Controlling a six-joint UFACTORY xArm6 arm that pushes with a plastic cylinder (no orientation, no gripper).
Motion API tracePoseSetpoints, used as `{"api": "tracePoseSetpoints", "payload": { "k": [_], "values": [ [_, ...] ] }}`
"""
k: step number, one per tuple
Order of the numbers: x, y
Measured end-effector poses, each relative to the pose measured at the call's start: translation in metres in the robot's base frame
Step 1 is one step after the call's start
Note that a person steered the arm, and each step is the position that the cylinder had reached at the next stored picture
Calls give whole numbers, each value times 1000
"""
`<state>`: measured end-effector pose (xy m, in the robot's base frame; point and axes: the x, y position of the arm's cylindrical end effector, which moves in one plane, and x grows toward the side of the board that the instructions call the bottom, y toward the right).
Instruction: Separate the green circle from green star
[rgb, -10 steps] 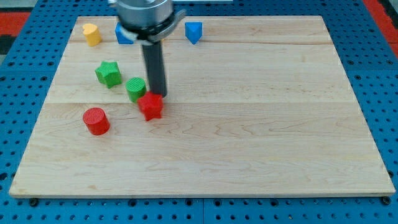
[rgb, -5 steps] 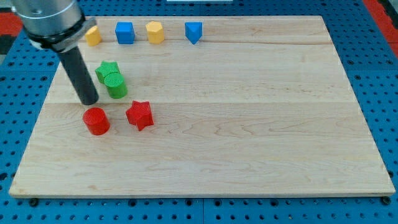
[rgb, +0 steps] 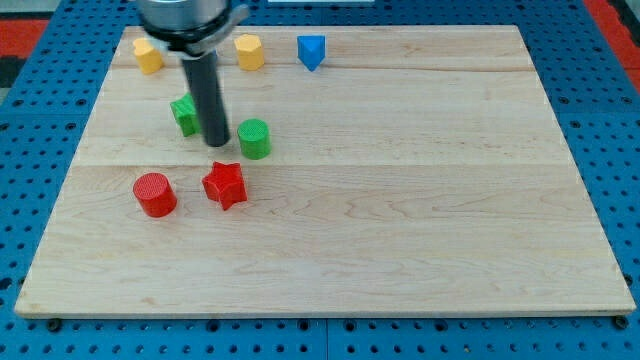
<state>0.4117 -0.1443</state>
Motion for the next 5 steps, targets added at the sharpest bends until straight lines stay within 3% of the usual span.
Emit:
{"api": "tracePoseSetpoints", "payload": {
  "k": [1, 2, 4, 5],
  "values": [
    [18, -60],
    [9, -84],
    [-40, -55],
    [-42, 0]
  ]
}}
